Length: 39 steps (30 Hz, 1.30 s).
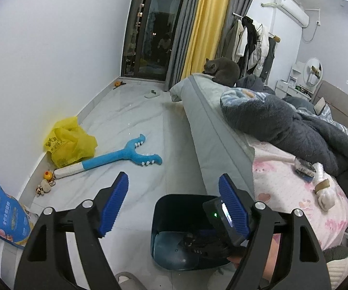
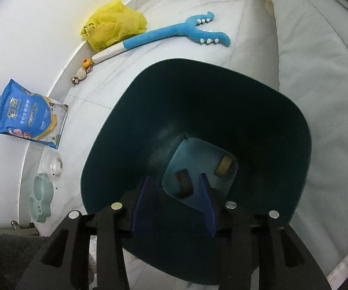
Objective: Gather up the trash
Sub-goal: 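Open both grippers over the bin to drop the tape roll and black piece, then grasp the white sock ball with the left gripper while the right gripper grasps another tape roll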
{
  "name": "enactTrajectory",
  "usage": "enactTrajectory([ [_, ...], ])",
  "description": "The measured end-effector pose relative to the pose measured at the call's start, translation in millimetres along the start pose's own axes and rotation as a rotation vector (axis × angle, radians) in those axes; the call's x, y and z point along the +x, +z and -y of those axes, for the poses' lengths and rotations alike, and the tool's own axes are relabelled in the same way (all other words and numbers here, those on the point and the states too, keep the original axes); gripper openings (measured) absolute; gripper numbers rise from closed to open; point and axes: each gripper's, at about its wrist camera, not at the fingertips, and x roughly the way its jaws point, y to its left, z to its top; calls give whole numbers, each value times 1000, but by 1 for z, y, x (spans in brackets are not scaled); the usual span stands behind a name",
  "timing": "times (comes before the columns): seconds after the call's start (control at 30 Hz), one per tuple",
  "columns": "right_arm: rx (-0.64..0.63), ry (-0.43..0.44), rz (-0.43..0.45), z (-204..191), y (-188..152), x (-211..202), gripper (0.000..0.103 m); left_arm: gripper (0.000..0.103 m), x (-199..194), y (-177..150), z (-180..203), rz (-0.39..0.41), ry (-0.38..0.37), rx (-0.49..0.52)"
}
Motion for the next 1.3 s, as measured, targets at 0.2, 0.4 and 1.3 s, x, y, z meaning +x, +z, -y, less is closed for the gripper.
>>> enactTrajectory([
  [0.2, -3, 38, 33, 1, -1, -18, 50, 80, -3, 4, 7, 16, 25, 38],
  [0.4, -19, 84, 126, 3, -3, -55, 59, 80, 0, 12, 15, 10, -5, 7],
  [1.3, -105, 38, 424, 83, -57, -222, 71, 81, 26, 25, 119, -7, -85, 84],
])
